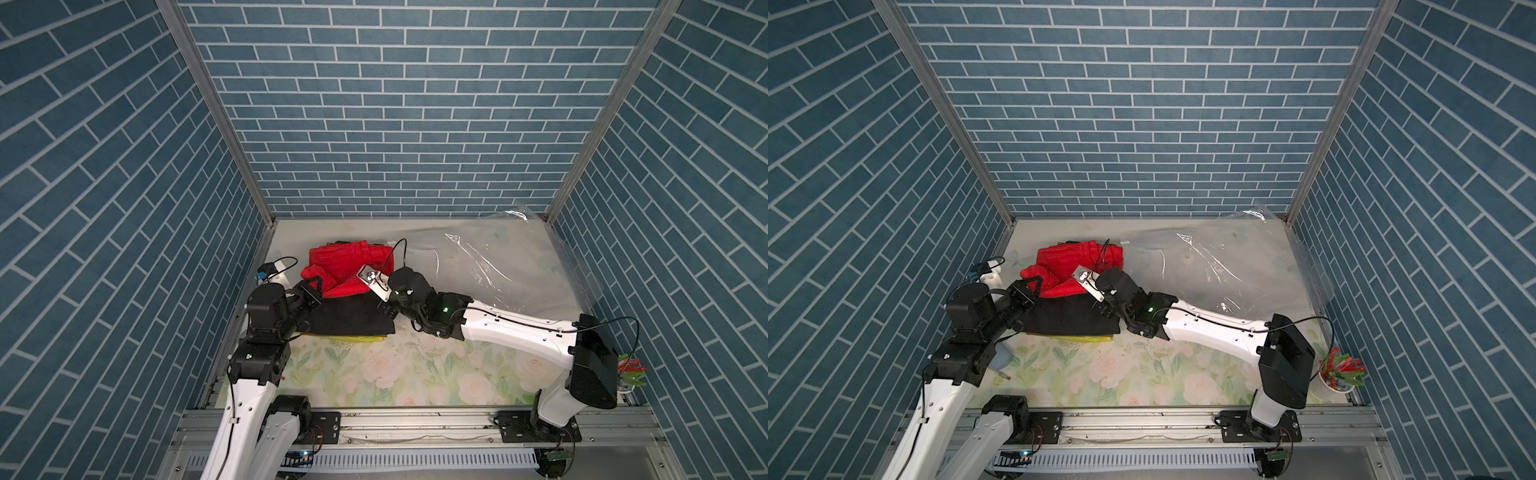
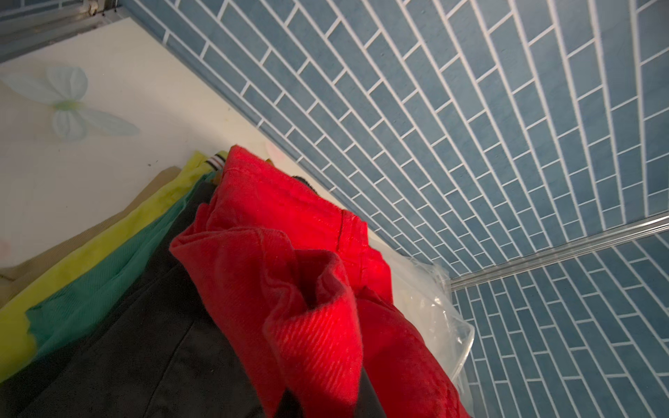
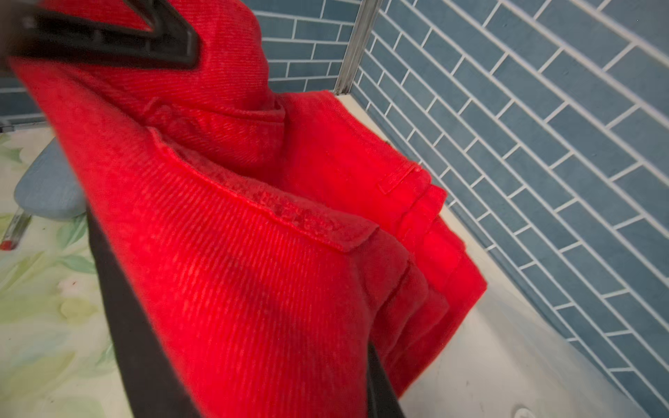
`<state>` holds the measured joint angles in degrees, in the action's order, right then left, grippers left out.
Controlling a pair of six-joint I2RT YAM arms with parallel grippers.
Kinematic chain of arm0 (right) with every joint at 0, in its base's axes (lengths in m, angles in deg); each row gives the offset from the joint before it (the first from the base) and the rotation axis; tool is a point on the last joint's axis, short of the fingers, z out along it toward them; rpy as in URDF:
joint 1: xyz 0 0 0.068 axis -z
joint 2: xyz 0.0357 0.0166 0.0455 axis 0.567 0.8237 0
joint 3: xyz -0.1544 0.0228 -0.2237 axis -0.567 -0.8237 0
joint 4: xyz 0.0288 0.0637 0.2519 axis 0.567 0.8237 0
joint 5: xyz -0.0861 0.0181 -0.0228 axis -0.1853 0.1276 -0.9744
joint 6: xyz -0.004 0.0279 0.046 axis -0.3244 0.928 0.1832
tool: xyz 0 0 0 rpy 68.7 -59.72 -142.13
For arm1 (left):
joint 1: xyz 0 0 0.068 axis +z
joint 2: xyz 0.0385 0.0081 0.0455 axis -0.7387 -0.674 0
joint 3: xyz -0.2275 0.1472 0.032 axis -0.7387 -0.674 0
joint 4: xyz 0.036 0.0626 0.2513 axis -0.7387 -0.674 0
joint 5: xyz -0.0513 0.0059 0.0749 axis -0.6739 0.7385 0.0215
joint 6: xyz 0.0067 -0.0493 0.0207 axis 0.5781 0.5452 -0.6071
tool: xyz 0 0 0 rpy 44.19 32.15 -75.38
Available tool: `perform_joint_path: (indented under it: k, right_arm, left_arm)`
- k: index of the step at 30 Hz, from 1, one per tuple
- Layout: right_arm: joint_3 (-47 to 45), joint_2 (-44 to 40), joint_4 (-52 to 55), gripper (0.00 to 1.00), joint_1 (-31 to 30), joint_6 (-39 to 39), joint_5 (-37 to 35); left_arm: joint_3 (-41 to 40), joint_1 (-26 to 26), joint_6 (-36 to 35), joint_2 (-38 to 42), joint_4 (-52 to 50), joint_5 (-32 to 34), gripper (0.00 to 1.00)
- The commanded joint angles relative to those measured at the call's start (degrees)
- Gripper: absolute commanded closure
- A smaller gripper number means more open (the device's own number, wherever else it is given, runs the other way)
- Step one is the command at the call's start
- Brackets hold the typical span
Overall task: Take the trousers out of the vacuum bag
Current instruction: Place the trousers at the center of the board.
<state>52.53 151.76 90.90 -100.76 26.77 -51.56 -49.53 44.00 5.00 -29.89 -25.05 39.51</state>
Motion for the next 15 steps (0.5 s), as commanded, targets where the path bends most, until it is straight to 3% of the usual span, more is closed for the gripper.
perform_joint_path:
  k: [1, 6, 15]
  right_arm:
    - [-3.19, -3.34, -1.20, 0.89, 0.83, 6.71, -1.25]
    - [-6.36, -4.13, 0.05, 0.75, 0.22, 8.75, 4.93]
    - [-14.14, -11.42, 2.86, 0.43, 0.15, 13.78, 15.45]
  left_arm:
    - [-3.41, 1.07, -0.12, 2.40, -3.31, 2.48, 0.93]
    - [-5.99, 1.07, 0.60, 3.92, -6.15, 3.36, 0.82]
    - [-2.28, 1.07, -2.53, 5.22, -12.52, 4.22, 0.19]
